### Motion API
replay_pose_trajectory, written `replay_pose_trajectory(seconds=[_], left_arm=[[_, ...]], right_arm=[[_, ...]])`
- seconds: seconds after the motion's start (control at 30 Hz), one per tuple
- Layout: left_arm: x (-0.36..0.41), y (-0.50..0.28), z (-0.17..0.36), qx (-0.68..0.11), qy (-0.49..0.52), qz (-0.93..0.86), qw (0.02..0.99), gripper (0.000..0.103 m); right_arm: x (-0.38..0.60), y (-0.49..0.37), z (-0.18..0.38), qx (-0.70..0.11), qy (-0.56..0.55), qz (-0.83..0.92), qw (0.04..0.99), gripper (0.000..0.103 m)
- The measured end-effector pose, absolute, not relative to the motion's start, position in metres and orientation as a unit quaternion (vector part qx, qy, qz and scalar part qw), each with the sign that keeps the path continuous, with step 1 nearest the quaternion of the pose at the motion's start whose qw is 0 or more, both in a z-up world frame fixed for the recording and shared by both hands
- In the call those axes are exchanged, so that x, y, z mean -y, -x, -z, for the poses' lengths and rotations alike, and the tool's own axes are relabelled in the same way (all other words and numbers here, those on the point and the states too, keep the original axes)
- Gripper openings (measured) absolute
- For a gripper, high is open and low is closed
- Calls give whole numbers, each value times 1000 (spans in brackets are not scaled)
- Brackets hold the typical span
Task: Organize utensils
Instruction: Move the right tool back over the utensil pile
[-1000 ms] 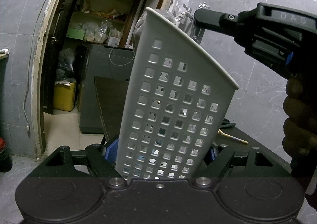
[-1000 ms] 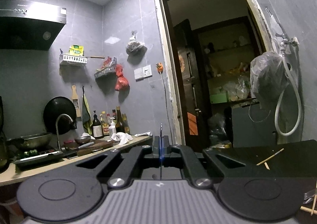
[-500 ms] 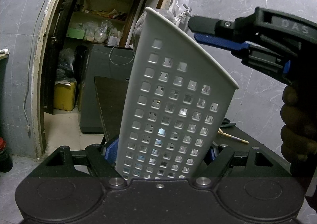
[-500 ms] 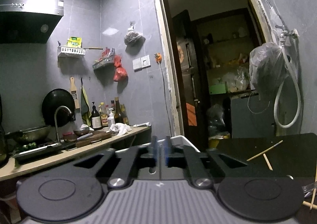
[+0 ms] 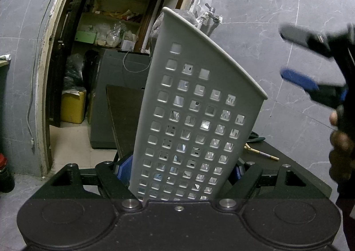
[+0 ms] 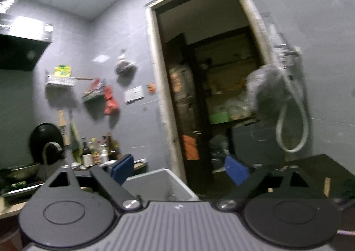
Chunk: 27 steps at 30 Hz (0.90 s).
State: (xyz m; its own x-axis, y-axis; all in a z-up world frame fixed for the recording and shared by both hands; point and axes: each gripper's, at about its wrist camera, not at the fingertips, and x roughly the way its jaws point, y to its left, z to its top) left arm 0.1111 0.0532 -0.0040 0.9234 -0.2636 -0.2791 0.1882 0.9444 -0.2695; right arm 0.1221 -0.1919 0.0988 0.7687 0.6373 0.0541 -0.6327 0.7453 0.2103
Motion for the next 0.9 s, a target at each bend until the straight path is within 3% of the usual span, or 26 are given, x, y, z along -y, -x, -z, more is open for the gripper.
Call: replay_pose_trajectory(seconds=[0.07,0.57,0.9], left_arm=[[-53,-111,4,-158,119,116,973,82],[-50,-110,-1,-168,110,110,973,81],[-49,-109,1,-171,109,107,973,81]], right_arm=[[203,-120,-90,-14,-115,-316,942,103],[235,-135,6,-103,-200,-206,952,103],[230,-133,10,-112,-191,-196,955,103]])
